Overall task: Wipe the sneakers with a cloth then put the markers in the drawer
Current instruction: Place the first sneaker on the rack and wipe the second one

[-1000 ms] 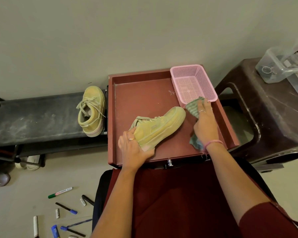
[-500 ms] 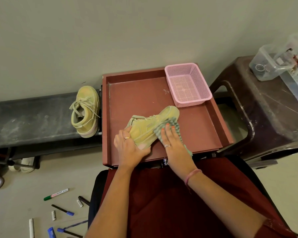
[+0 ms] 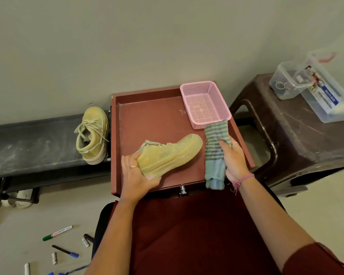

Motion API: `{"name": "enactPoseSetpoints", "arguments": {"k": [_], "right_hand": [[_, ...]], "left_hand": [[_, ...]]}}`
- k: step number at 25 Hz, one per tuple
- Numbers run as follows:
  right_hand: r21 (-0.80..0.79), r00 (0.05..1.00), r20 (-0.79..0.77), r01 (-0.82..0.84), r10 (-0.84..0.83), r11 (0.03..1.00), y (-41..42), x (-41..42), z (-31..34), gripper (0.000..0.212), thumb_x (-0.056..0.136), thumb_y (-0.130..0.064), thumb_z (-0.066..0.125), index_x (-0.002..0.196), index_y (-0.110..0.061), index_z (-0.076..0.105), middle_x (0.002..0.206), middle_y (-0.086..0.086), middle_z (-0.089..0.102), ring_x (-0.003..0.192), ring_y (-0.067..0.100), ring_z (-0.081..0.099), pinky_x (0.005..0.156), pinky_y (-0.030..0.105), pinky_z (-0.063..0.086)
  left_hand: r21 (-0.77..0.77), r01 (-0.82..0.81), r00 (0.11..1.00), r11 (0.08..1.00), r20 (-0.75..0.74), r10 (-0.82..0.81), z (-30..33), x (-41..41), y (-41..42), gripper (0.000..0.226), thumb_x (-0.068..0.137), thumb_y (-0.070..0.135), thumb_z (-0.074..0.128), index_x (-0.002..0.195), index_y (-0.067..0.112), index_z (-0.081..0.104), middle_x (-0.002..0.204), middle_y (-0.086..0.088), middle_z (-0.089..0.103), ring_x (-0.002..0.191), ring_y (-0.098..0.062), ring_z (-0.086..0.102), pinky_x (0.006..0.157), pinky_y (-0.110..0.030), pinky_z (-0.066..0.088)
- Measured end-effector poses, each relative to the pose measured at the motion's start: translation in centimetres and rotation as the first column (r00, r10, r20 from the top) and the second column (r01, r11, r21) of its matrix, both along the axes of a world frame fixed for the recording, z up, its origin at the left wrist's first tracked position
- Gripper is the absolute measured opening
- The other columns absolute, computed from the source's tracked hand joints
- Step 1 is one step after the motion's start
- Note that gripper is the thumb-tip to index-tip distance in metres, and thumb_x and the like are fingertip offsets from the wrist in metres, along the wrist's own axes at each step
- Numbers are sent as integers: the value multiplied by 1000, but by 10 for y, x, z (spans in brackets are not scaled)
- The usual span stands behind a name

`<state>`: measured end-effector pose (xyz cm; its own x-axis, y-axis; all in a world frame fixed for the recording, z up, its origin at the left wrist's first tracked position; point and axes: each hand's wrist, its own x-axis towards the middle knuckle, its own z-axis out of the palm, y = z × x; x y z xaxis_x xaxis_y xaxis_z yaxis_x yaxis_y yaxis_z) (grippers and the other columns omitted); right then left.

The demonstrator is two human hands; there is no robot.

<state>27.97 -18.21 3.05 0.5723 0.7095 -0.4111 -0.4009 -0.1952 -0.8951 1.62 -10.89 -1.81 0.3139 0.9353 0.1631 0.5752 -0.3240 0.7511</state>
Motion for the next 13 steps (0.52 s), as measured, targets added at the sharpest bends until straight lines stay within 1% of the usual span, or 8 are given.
{"name": "enactPoseSetpoints", "arguments": {"k": [1,3,5,6,8,9,11,13], "right_hand": [[46,999,-50,-1,3,999,4,6,0,28,99,-13,45,124,-12,57,117,13,66,103,26,64,89,42,53],[90,989,-132,-51,63,995,9,9,2,30,99,-13,44,127,-12,56,119,13,64,103,26,64,90,40,52],[59,973,-161,-158,166,986,7,0,3,28,98,-11,45,123,-14,57,115,12,66,100,25,64,87,37,53],[41,962,-160,-217,221,975,2,-7,1,27,98,-11,45,122,-14,57,115,12,66,102,25,64,87,36,52],[55,947,-157,-277,282,959,-10,-20,-1,31,97,-12,45,126,-8,56,120,14,64,111,28,60,92,34,50],[92,940,-185,-272,285,958,-16,-25,0,33,97,-14,45,128,-4,54,123,16,62,115,29,58,95,34,48],[187,924,-228,-268,307,945,-26,-32,5,42,96,-24,48,130,-1,51,127,17,60,119,29,56,100,37,46],[222,908,-155,-352,389,910,-33,-37,7,59,86,-34,64,133,-4,47,128,13,60,119,25,57,100,36,47]], "left_hand": [[52,56,998,997,-12,-55,3,-3,0,91,52,53,74,124,11,41,112,9,32,108,-13,36,101,-49,41],[104,150,988,983,-37,-147,8,-10,0,87,55,52,74,124,13,39,116,7,36,114,-9,36,115,-54,24],[134,231,972,964,-82,-222,12,-16,3,86,58,52,74,127,13,39,125,-1,43,125,-11,36,122,-36,3],[156,269,961,951,-114,-253,13,-19,5,86,59,49,76,127,11,40,129,-6,45,130,-13,34,122,-31,2],[160,293,951,943,-153,-269,15,-21,14,85,59,37,83,126,5,42,137,-15,43,138,-16,28,120,-36,15],[113,284,952,952,-149,-266,17,-21,19,86,58,29,87,127,4,42,142,-17,40,141,-16,24,118,-38,21],[-19,270,955,963,-119,-270,23,-16,27,90,57,17,90,131,8,39,150,-11,31,147,-17,12,119,-38,21],[-100,289,950,952,-95,-298,28,-8,34,90,61,8,85,135,16,35,149,5,28,149,-17,1,121,-41,14]]}}
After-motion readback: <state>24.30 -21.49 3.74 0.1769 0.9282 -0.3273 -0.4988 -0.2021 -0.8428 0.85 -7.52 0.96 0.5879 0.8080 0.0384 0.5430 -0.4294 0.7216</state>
